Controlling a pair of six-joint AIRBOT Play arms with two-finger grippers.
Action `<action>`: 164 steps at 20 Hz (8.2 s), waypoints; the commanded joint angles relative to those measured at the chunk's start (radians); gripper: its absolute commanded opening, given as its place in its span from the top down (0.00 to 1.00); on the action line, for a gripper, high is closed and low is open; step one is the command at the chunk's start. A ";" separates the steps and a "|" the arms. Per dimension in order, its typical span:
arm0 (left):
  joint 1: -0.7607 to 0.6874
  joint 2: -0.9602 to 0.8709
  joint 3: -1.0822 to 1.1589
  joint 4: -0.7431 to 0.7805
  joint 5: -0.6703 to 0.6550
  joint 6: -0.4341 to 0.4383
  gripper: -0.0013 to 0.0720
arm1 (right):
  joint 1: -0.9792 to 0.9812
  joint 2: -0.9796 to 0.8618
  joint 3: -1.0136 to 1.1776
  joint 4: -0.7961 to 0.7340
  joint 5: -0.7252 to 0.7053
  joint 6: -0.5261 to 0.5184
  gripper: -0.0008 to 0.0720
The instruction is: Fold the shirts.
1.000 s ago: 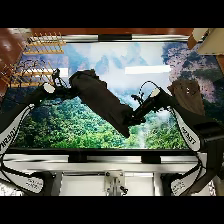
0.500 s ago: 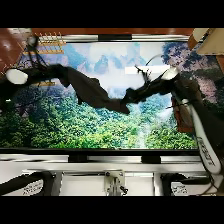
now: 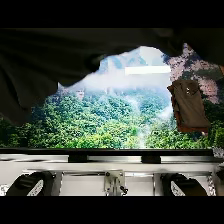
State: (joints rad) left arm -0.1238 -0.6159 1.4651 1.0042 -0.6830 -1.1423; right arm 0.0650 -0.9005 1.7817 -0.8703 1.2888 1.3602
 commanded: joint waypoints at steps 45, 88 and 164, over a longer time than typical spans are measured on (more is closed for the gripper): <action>0.156 -0.499 -0.862 -0.018 -0.219 -0.201 0.93 | 0.295 -0.541 -1.012 0.298 -0.451 0.192 0.08; 0.460 -0.381 -0.222 0.157 -0.441 -0.186 0.93 | -0.184 -0.199 -0.538 -0.195 -0.559 0.251 0.89; 0.437 -0.013 0.451 0.104 -0.348 -0.173 0.93 | -0.343 0.409 -0.131 -0.034 -0.460 -0.203 0.90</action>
State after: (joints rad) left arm 0.3126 -0.7101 1.8488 0.9562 -0.9543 -1.1816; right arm -0.2779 -0.6361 1.6222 -0.7124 0.8341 1.0237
